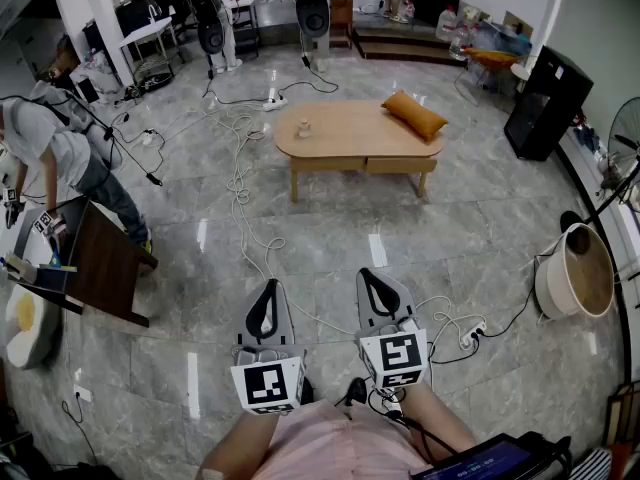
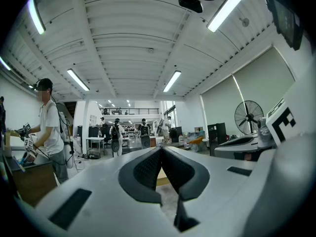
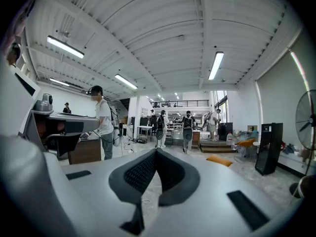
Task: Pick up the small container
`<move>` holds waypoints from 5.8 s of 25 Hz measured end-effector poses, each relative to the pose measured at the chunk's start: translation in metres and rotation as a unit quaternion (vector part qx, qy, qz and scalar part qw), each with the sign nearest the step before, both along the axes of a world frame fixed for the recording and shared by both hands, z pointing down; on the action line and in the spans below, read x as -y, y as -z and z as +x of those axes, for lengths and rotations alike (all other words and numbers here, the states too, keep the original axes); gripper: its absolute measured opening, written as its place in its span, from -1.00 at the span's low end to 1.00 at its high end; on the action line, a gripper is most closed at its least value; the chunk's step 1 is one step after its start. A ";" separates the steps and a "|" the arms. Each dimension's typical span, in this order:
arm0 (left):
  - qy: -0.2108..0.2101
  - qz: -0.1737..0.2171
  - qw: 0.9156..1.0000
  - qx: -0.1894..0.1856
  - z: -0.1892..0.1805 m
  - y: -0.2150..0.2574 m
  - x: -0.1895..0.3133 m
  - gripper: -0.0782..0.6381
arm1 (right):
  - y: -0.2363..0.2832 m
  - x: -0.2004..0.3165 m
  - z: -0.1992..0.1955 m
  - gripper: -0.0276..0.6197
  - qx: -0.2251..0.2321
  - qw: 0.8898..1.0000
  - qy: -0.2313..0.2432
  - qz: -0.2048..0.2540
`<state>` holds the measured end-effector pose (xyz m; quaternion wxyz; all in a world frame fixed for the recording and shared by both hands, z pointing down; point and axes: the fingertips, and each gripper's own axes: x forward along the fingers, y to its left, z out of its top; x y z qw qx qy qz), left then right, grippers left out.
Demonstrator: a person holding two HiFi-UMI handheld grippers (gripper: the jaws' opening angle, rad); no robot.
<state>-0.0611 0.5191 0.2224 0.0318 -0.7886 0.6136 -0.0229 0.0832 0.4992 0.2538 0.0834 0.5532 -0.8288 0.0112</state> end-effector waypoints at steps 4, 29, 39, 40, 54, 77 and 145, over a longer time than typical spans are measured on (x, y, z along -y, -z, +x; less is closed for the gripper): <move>0.001 -0.002 1.000 0.002 0.011 0.001 0.002 -0.74 | 0.002 0.003 0.011 -0.91 -0.001 1.000 -0.001 0.001; 0.046 -0.031 0.998 0.001 0.023 -0.036 0.068 -0.74 | -0.035 0.082 0.031 -0.22 0.011 0.999 0.040 -0.022; 0.026 -0.025 0.999 0.002 -0.045 -0.032 0.224 -0.74 | -0.039 0.223 -0.027 -0.17 0.005 1.000 0.012 -0.025; 0.023 -0.022 0.999 0.002 -0.051 -0.030 0.237 -0.74 | -0.036 0.236 -0.032 -0.17 0.005 1.000 0.010 -0.020; -0.004 -0.012 1.000 0.005 -0.063 -0.020 0.350 -0.74 | -0.010 0.349 -0.039 -0.21 0.008 0.999 -0.028 0.015; 0.012 -0.048 0.998 0.032 0.036 -0.039 0.578 -0.74 | -0.033 0.594 0.040 -0.25 0.019 1.000 0.006 -0.012; -0.006 -0.154 0.988 0.010 -0.097 -0.216 0.970 -0.74 | -0.221 0.948 -0.096 -0.16 -0.010 0.993 0.030 -0.116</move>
